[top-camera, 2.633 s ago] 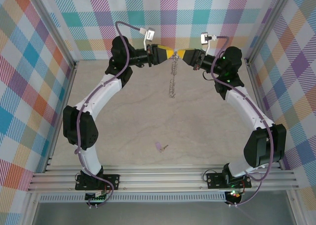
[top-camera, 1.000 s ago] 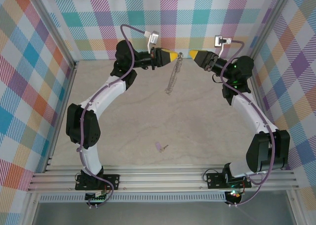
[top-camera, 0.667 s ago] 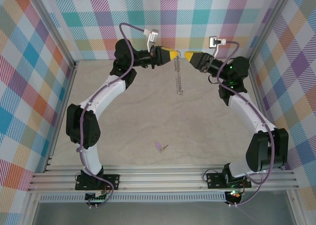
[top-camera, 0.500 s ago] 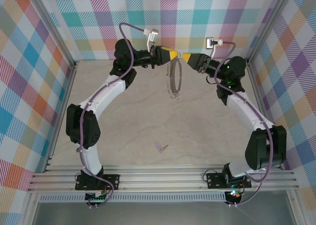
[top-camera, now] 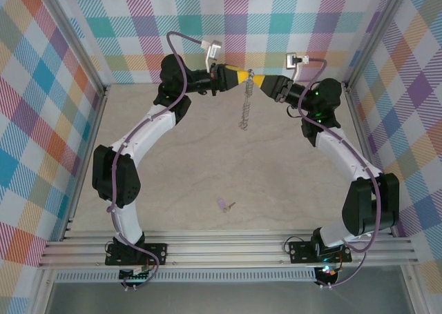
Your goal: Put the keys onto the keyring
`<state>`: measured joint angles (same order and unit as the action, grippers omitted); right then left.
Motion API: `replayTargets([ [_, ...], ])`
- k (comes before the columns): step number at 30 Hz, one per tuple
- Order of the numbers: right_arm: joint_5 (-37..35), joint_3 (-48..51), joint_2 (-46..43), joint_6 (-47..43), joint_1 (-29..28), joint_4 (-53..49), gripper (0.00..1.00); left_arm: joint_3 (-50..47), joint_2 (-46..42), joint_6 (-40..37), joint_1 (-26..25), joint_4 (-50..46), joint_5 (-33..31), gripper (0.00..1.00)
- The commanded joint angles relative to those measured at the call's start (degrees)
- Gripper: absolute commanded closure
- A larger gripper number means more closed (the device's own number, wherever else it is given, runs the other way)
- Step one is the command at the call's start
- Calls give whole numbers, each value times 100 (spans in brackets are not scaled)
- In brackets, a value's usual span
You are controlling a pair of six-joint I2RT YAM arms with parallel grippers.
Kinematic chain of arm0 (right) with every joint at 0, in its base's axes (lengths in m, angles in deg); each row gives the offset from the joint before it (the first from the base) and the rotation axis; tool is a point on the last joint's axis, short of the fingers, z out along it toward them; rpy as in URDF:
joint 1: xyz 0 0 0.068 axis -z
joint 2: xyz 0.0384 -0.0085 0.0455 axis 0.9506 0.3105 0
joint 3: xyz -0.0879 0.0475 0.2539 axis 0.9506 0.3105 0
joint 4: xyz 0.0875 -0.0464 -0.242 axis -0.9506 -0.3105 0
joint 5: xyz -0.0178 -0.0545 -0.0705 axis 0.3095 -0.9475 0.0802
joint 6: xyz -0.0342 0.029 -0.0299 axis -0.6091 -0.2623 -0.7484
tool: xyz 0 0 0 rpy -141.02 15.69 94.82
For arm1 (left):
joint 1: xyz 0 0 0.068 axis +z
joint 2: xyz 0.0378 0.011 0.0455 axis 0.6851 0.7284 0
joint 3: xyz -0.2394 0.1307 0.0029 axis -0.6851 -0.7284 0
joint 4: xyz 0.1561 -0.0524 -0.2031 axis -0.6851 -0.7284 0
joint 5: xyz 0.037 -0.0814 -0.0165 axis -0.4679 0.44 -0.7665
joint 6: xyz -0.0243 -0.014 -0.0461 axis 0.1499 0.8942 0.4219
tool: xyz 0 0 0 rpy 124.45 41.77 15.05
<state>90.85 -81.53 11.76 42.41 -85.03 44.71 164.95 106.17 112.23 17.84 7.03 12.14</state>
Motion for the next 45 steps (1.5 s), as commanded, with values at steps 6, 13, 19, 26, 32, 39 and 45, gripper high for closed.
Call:
replayTargets([
  [6,-24,-258,97,-11,-85,129,72,261,-157,-95,-43,123,174,100],
  [13,-45,-321,110,-64,-118,42,74,288,-138,-102,-69,96,203,100],
  [19,-22,-354,126,-98,-129,-20,82,288,-116,-119,-77,79,204,100],
  [26,160,-408,163,-152,-183,-89,82,358,-85,-122,-87,45,216,100],
  [32,183,-369,120,-260,-186,-173,100,394,-94,-127,-96,13,179,100],
  [39,121,-295,-128,-661,-126,-482,100,67,-462,-243,-2,-143,-347,86],
  [45,271,-242,-263,-714,-20,-421,100,-683,-948,50,158,269,-801,69],
])
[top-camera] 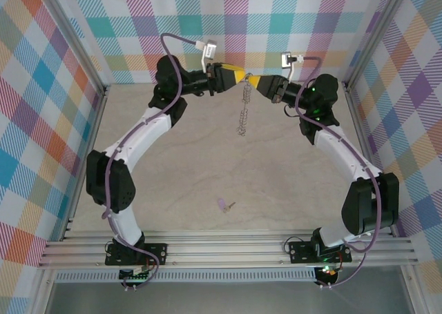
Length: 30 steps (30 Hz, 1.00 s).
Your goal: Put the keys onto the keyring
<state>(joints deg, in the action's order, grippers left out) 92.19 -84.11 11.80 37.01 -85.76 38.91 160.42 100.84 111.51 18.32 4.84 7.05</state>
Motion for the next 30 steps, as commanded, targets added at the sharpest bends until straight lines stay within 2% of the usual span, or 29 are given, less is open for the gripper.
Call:
replayTargets([
  [1,157,32,-279,-177,66,174,100,-318,-458,201,124,564,-303,67],
  [5,213,69,-279,-99,84,302,100,-699,-533,550,124,961,-318,65],
  [11,210,130,-263,68,88,464,100,-1213,-258,1913,73,2649,-581,64],
  [14,195,165,-263,133,89,531,100,-1257,-104,2255,-23,3103,-669,64],
  [30,127,243,-245,256,85,623,100,-714,306,1964,-502,2535,-532,65],
])
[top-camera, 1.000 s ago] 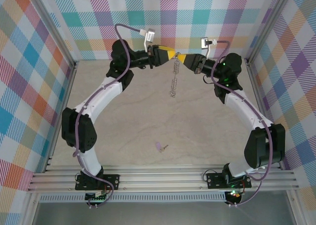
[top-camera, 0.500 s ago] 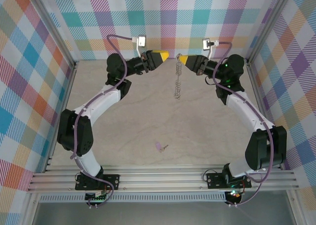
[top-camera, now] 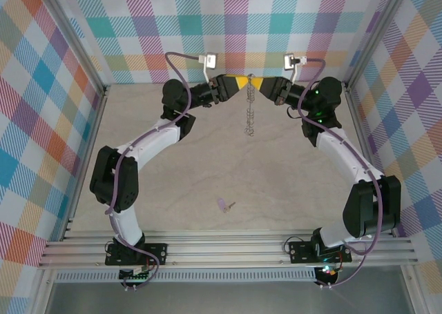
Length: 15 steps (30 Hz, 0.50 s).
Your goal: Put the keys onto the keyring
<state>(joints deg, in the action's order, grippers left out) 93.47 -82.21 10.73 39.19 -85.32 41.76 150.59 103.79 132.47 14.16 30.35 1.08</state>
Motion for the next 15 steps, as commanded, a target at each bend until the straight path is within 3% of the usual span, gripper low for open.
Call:
replayTargets([
  [1,-3,55,-147,33,45,328,100,282,25,-156,-97,-42,61,65],
  [10,-11,112,-191,-24,50,256,100,381,91,-162,-151,-91,46,79],
  [15,-55,125,-215,-48,75,216,100,363,72,-172,-177,-126,95,74],
])
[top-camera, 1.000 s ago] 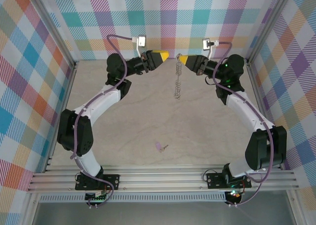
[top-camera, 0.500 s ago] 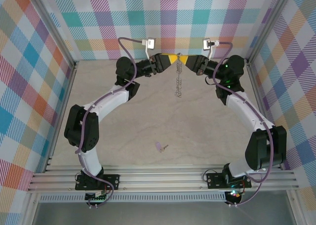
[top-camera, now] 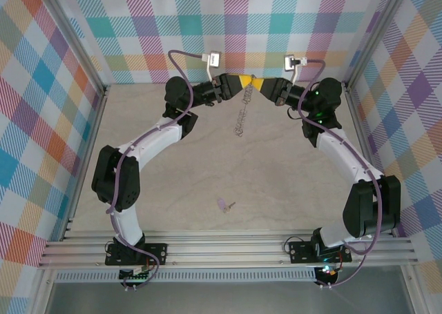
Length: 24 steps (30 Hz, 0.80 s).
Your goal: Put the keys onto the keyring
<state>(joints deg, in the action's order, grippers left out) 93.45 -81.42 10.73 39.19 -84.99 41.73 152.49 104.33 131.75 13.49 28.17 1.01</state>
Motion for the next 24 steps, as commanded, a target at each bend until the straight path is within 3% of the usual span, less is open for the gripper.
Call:
replayTargets([
  [1,-69,54,-218,-50,49,204,100,159,7,-107,-109,84,117,74],
  [15,-135,79,-253,-106,113,35,100,2,-463,-1340,-109,-1323,147,74],
  [24,-115,108,-262,-130,122,-18,100,-24,-592,-1589,-106,-1526,-20,75],
])
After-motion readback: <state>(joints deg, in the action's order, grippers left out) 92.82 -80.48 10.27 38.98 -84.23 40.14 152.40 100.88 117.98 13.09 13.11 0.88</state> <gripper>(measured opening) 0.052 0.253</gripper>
